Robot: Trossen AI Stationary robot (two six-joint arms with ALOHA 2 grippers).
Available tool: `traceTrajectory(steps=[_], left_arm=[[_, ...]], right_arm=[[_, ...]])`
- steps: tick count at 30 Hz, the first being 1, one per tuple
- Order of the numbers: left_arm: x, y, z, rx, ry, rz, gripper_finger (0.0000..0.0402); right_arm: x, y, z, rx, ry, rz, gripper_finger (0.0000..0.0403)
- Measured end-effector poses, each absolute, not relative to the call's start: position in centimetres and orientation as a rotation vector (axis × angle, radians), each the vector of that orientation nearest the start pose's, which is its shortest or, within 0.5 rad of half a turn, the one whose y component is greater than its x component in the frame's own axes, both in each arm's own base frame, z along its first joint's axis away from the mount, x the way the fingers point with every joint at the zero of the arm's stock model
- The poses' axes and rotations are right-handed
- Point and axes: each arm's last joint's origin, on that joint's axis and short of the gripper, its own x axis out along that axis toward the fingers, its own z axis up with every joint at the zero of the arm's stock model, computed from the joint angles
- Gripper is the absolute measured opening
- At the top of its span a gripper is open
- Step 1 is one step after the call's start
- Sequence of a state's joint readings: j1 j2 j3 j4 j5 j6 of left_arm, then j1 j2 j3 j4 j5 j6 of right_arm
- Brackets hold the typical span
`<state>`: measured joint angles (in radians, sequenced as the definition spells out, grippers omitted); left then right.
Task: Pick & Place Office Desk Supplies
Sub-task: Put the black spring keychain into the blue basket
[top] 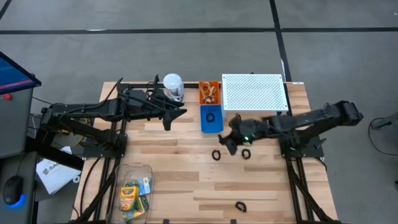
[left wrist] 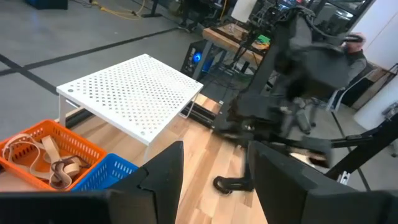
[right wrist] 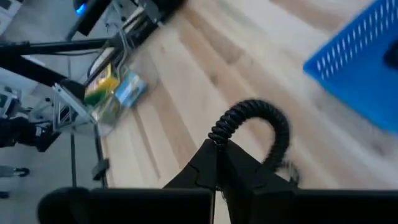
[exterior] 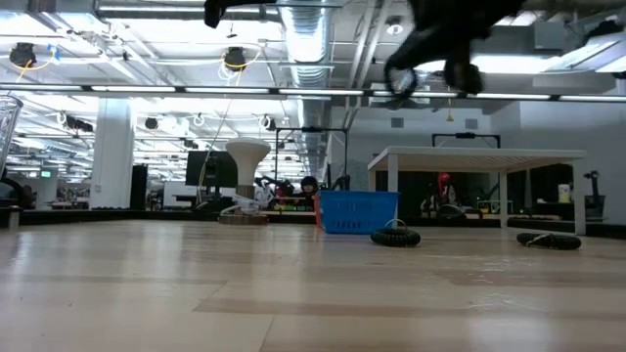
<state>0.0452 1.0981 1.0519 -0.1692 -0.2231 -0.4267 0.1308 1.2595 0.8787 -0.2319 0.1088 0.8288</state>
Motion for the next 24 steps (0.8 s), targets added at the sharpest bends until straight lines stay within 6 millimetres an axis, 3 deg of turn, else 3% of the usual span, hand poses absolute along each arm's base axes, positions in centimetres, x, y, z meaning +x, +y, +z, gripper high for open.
traceTrajectory(steps=[6, 9, 13, 16, 20, 24], left_arm=[[24.1, 1.5, 36.7, -0.399, 0.153, 0.315, 0.0173], [24.0, 1.5, 36.6, -0.398, 0.158, 0.316, 0.0173], [24.0, 1.5, 36.6, -0.397, 0.161, 0.316, 0.0173], [24.0, 1.5, 36.6, -0.397, 0.162, 0.317, 0.0173], [24.0, 1.4, 36.6, -0.396, 0.164, 0.312, 0.0173], [24.0, 1.3, 36.5, -0.395, 0.168, 0.307, 0.0173]], right_arm=[[29.9, -1.6, 24.8, 0.721, 0.565, -0.319, 0.0005], [32.1, -3.4, 25.1, 0.683, 0.597, -0.343, 0.0005], [35.8, -4.9, 26.0, 0.604, 0.698, -0.390, 0.0005], [37.9, -5.6, 25.5, 0.527, 0.873, -0.486, 0.0005], [39.8, -6.0, 24.5, 0.442, 1.012, -0.535, 0.0005], [40.3, -6.5, 23.1, 0.423, 1.096, -0.548, 0.0005]])
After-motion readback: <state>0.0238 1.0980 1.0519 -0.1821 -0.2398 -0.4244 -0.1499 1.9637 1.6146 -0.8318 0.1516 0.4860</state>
